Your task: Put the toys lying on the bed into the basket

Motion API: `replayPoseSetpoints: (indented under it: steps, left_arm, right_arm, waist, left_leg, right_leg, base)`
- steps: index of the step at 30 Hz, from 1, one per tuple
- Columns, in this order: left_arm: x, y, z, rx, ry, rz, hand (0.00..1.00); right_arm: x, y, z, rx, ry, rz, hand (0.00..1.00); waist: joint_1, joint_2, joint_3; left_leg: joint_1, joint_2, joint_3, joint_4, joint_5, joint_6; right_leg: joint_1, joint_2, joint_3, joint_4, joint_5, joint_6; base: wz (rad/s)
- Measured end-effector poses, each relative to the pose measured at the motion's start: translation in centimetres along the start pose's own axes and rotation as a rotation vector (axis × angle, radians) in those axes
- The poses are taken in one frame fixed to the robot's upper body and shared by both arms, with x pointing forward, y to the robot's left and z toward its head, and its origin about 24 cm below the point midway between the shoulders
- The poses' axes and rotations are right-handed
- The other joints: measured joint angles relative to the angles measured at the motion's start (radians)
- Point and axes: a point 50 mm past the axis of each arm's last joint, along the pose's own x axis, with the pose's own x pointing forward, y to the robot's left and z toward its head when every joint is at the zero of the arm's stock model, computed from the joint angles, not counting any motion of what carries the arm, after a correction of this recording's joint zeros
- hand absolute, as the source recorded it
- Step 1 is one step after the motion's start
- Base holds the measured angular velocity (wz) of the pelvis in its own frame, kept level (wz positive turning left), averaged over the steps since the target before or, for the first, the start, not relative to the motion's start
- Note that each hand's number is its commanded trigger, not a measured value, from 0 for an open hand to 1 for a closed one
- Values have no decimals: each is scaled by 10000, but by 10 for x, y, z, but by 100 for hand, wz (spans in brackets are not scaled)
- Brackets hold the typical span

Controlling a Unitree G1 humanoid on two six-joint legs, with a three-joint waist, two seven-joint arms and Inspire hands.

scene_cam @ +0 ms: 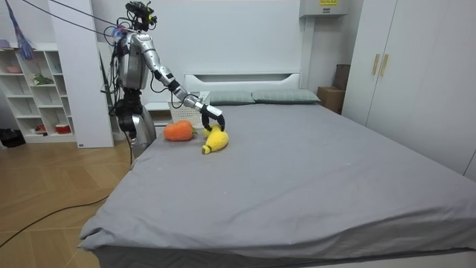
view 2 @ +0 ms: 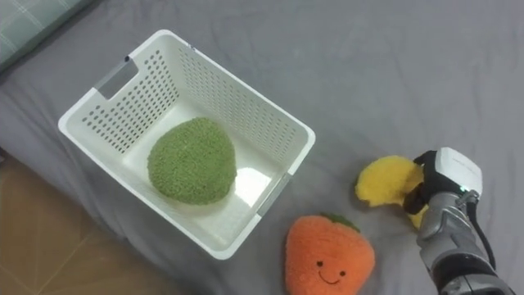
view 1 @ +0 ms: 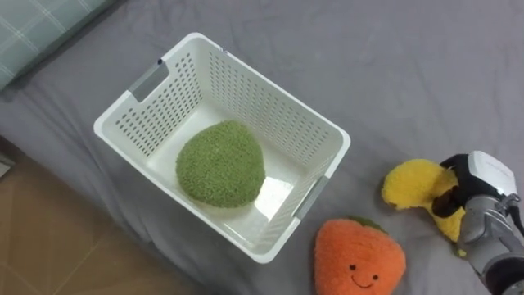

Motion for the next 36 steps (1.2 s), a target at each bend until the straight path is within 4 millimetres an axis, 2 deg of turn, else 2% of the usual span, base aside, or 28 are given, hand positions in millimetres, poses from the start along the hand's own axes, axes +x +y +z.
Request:
replayPoseSetpoints:
  steps: [11, 15, 17, 20, 22, 26, 29, 31, 33, 34, 36]
  left_arm:
    - [0, -2, 0, -508, 70, -104, 0]
    - [1, 5, 0, -597, -17, 56, 0]
    - [1, 7, 1, -586, -94, 114, 0]
    - [-1, 9, -6, -611, -38, 170, 0]
    - [-2, 10, -12, -662, 92, 234, 0]
    - [-5, 11, -23, -598, 278, 337, 0]
    - [-6, 14, -27, -606, 335, 424, 0]
    - [-10, 16, -36, -877, 390, 573, 0]
    - [-12, 17, -41, -878, 525, 613, 0]
    - [-12, 17, -44, -916, 620, 658, 0]
    - [-13, 17, -47, -973, 703, 702, 0]
  right_arm:
    - [-3, 7, -8, 9, 197, 282, 100]
    - [-2, 4, -6, 64, 42, 236, 100]
    - [-2, 3, -4, 85, -67, 282, 100]
    - [0, -4, 11, 285, -697, 160, 100]
    - [-3, -9, 20, 559, -1291, -97, 100]
    - [-8, -23, 38, 1116, -2245, -609, 100]
    - [-14, -31, 49, 1216, -2967, -967, 100]
    - [-25, -40, 60, 1322, -3820, -1384, 100]
    - [-28, -48, 64, 1546, -4103, -1639, 100]
    - [-31, -53, 67, 1650, -4257, -1761, 100]
    - [-35, -62, 71, 1897, -4539, -2075, 100]
  waist:
    - [-66, -1, 5]
    - [-134, -20, 0]
    - [-266, -26, -2]
    - [-499, -22, -6]
    - [-797, -23, -14]
    - [-895, -24, -64]
    - [-932, 25, -161]
    - [-1022, 148, -232]
    - [-1174, 285, -256]
    - [-1195, 371, -297]
    - [-1193, 456, -312]
  left_leg:
    - [82, 1, 16, -13, 3, -3]
    - [334, 18, 56, -198, 33, -15]
    - [482, 23, 120, -282, 54, -12]
    - [779, 42, 273, -406, 57, -9]
    - [1021, 44, 335, -462, 56, -8]
    - [1503, 91, 648, -649, 54, -4]
    - [2000, 164, 882, -861, 52, -6]
    - [2321, 192, 990, -940, 46, -9]
    - [2542, 187, 998, -963, 46, -9]
    - [2643, 184, 1003, -977, 45, -8]
    - [2793, 185, 1022, -1007, 46, -8]
  right_leg:
    - [74, -14, 39, -37, 0, 0]
    - [239, -34, 78, -44, -3, 4]
    - [318, -36, 119, -43, -4, 6]
    - [511, 1, 189, -50, -6, 9]
    - [720, -12, 256, -59, -5, 10]
    - [964, 36, 744, -60, -7, 14]
    - [1281, 88, 976, -63, -7, 14]
    - [1529, 105, 1030, -69, -7, 14]
    - [1742, 101, 1023, -72, -7, 14]
    - [1829, 100, 1032, -70, -7, 14]
    - [1959, 98, 1050, -64, -8, 14]
  base:
    - [0]
    - [-1]
    - [-9]
    - [-16]
    - [-2]
    - [-30]
    - [-23]
    - [-14]
    - [-4]
    - [0]
    - [-5]
